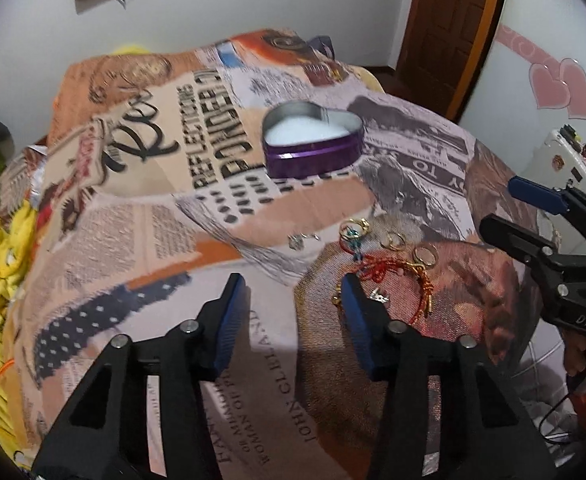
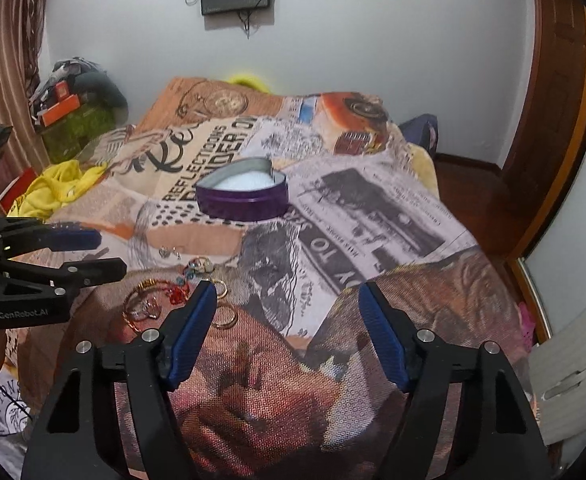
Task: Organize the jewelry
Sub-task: 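Lower both tools toward the jewelry pile beside the purple heart tin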
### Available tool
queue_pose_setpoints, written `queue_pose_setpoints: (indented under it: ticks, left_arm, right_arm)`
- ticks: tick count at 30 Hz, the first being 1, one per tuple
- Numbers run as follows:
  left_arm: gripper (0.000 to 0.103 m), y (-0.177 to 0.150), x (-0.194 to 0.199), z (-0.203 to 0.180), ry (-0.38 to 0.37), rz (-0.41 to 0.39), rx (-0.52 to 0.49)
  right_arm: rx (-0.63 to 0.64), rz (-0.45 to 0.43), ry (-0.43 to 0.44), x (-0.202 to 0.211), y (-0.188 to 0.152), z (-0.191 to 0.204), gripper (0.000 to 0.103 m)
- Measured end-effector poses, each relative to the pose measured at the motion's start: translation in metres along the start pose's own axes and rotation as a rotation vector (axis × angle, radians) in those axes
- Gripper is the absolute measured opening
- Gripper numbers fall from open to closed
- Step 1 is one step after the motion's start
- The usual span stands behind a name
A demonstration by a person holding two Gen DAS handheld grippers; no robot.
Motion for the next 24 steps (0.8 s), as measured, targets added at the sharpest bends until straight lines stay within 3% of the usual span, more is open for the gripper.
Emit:
queue_pose_setpoints:
  ticks: [6, 16, 24]
  left_arm:
    - [0.031, 0.002, -0.013, -0.002, -0.054, 0.047, 0.015]
    - [0.025, 0.001, -0.019, -0.006, -0.108, 0.068, 0.005]
    - [0.012, -0.001, -0.025, -0.007, -0.119, 0.071, 0.001]
  right_arm:
    - [-0.005, 0.036, 0.030, -0.013, -0.003, -0.002, 0.069]
    - [0.017, 0.116, 0.101, -0.037, -0.009, 0.008, 0.049]
    - [0.072, 0.128, 0.141, -0.043, -0.009, 0.023, 0.048]
Point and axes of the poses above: each gripper's, at about its wrist camera, not at the fingertips, and x roughly against the way its jaws point, z to its left, y to its top, the point moved 1 cm from there along -x, roughly the way its jaws point, and after that the axes turned 8 degrees about x, right-handed, at the moved point
